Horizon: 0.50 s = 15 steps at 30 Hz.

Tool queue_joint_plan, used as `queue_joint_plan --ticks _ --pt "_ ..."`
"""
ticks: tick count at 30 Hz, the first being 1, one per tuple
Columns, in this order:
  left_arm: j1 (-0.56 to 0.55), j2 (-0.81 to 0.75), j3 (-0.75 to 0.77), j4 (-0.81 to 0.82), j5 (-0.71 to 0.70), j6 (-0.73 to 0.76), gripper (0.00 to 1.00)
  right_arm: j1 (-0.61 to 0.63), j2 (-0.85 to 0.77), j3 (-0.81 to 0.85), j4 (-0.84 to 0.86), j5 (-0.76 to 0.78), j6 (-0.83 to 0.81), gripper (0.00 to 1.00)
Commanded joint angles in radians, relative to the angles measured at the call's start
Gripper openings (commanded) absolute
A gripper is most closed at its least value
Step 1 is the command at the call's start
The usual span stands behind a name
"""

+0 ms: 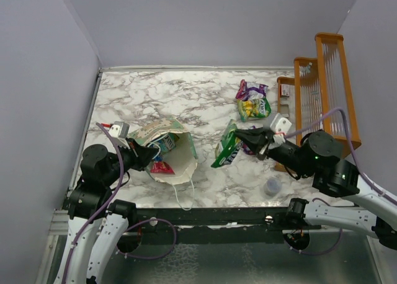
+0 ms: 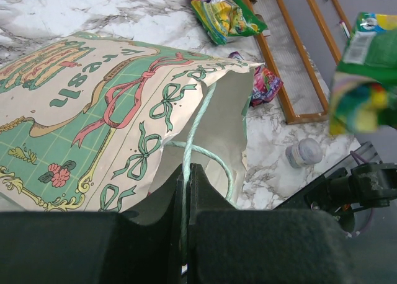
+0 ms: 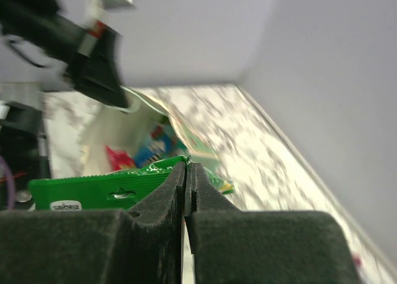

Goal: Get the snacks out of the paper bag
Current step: Place the snack at the center of the board.

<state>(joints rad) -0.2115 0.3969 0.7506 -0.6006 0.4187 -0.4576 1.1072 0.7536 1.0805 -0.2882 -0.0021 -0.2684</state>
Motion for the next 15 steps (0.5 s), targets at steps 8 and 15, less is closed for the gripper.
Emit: queue_joint_plan --ticks 8,15 --pt "0.0 0.0 0.0 0.006 -0.019 -0.006 0.0 0.002 0.059 -0.154 -0.446 0.577 0.841 0.01" --pt "0.0 -0.004 0.0 0.006 -0.019 -0.007 0.0 0.002 0.076 -0.205 -0.659 0.544 1.094 0.01"
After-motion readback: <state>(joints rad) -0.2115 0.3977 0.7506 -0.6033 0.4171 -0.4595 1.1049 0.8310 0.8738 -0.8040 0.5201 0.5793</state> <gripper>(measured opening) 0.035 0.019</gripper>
